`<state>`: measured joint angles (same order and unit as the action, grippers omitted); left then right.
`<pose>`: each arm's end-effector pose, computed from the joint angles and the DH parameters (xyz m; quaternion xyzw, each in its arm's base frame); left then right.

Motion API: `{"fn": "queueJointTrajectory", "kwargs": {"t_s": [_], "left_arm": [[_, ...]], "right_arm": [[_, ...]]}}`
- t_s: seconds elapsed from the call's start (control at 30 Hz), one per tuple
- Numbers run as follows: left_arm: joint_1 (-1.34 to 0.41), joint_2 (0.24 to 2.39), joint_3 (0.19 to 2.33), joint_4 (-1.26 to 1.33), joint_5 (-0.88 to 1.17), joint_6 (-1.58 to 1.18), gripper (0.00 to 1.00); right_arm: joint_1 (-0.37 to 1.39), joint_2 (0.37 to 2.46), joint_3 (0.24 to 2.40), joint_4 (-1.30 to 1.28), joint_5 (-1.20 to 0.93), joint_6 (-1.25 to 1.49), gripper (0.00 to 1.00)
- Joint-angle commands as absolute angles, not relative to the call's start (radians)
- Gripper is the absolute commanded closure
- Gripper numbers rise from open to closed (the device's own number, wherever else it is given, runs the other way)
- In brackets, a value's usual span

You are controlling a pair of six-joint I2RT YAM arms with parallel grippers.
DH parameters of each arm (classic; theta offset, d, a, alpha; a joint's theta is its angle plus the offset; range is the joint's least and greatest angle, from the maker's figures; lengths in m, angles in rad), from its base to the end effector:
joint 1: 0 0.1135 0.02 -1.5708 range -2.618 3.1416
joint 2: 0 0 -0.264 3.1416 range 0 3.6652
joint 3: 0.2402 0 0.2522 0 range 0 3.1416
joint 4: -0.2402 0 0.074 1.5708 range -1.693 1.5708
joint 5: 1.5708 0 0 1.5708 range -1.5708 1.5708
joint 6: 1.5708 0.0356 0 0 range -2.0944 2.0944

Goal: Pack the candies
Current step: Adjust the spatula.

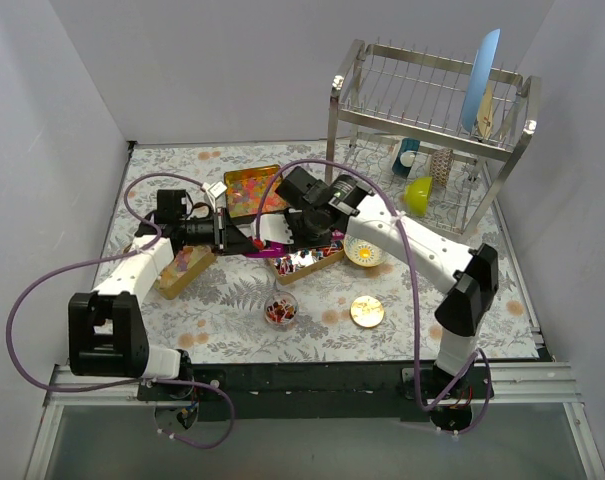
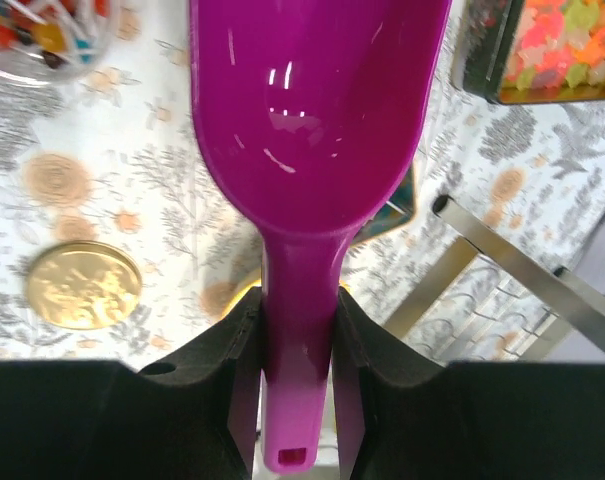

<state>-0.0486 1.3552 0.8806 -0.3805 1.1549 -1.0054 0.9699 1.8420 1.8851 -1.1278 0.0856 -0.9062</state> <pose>0.2649 -0.0455 0.2461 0.1915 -0.7847 0.5895 0.0035 0.2196 0.3150 0.3416 -0.7759 0.5818 -0.0339 0.2416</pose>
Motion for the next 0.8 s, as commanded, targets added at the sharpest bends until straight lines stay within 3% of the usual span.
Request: {"fn": "queueJointTrajectory", "kwargs": {"t_s": [0.0,0.07,0.23,0.37,0.63,0.67,0.7,0.77], "left_arm": [[-0.035,1.452,0.943,-0.553,1.389,-0.856,1.0],[-0.035,1.46,0.943,-0.571,1.404,-0.816,1.0],[-0.035,1.457,0.937,-0.557,1.404,-0.816,1.0],[-0.034,1.454,0.94,-0.552,1.396,-0.819,1.0],[-0.034,1.457,0.94,-0.537,1.385,-0.836,1.0],[-0.035,1.457,0.937,-0.531,1.384,-0.839,1.0],[-0.034,1.459,0.936,-0.528,1.384,-0.842,1.0],[-0.034,1.457,0.931,-0.519,1.381,-0.85,1.0]], "right_arm": [[0.937,1.704,1.801,-1.04,-0.119,-0.914,0.99],[0.888,1.66,1.749,-1.016,-0.208,-0.913,0.99],[0.754,1.586,1.672,-0.913,-0.403,-0.882,0.69],[0.716,1.591,1.672,-0.92,-0.497,-0.867,0.62],[0.712,1.649,1.715,-0.973,-0.546,-0.879,0.67],[0.713,1.648,1.717,-0.973,-0.549,-0.877,0.7],[0.713,1.649,1.724,-0.973,-0.554,-0.879,0.84],[0.713,1.652,1.726,-0.973,-0.557,-0.879,0.95]]}}
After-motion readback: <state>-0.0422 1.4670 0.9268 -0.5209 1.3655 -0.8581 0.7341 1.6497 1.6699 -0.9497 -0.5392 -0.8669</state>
